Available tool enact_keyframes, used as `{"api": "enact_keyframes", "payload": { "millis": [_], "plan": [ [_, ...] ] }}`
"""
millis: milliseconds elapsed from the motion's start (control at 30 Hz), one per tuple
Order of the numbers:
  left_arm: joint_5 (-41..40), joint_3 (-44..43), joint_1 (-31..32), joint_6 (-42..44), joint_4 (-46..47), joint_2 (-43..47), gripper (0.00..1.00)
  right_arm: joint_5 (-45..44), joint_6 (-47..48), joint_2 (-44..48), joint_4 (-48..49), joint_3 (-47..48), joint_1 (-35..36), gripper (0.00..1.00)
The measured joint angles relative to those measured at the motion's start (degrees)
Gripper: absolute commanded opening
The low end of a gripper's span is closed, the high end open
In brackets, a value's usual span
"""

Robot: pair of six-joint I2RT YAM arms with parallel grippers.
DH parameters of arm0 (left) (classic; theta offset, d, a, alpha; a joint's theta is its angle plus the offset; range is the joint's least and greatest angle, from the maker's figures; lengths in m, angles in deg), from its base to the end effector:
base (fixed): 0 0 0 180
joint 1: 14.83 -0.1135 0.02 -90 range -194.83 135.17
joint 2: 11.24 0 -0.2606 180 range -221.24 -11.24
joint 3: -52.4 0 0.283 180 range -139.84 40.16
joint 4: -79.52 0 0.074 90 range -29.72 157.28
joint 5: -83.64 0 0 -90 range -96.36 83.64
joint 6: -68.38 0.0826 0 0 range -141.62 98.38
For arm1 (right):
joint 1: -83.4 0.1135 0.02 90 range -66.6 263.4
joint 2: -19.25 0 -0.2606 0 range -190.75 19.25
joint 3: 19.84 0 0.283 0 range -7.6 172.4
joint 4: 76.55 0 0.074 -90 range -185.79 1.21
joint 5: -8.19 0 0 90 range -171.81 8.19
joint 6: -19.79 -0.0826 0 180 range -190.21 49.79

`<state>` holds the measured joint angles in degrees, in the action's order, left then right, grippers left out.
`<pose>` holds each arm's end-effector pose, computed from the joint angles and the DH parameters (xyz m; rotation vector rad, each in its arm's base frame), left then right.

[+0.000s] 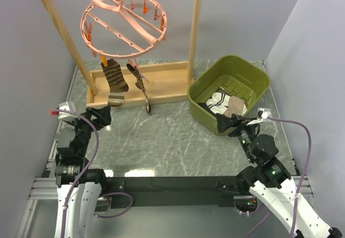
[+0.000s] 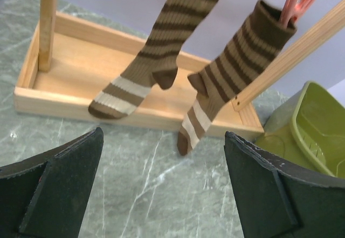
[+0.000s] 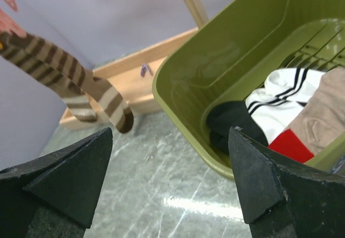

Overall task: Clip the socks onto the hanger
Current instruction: Reset both arms

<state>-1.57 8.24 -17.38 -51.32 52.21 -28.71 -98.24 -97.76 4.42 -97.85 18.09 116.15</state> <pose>0.1807 0.0011 0.3172 -0.3801 1.5526 -0.4358 0.1653 0.0786 0.2960 0.1610 1.5647 0.6121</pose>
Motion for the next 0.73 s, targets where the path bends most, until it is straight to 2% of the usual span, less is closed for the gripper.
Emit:
{"api": "enact_keyframes", "payload": {
  "millis": [267, 467, 667, 733],
  "plan": [
    [0.98, 3.19, 0.0, 0.11, -2.4, 5.77, 0.99, 4.15, -1.42, 2.67, -1.14, -2.99, 0.0, 0.94],
    [0.28, 4.72, 0.0, 0.48, -3.19, 13.18, 0.99, 5.6, -1.6, 10.16, -0.94, -7.69, 0.0, 0.94],
    [0.33, 5.25, 0.0, 1.44, -3.63, 13.6, 0.99, 5.49, -1.51, 13.14, -0.42, -8.61, 0.0, 0.95],
    [0.37, 5.25, 0.0, 1.64, -3.67, 12.87, 0.99, 5.31, -1.57, 13.14, -0.48, -8.61, 0.0, 0.98]
  ]
}}
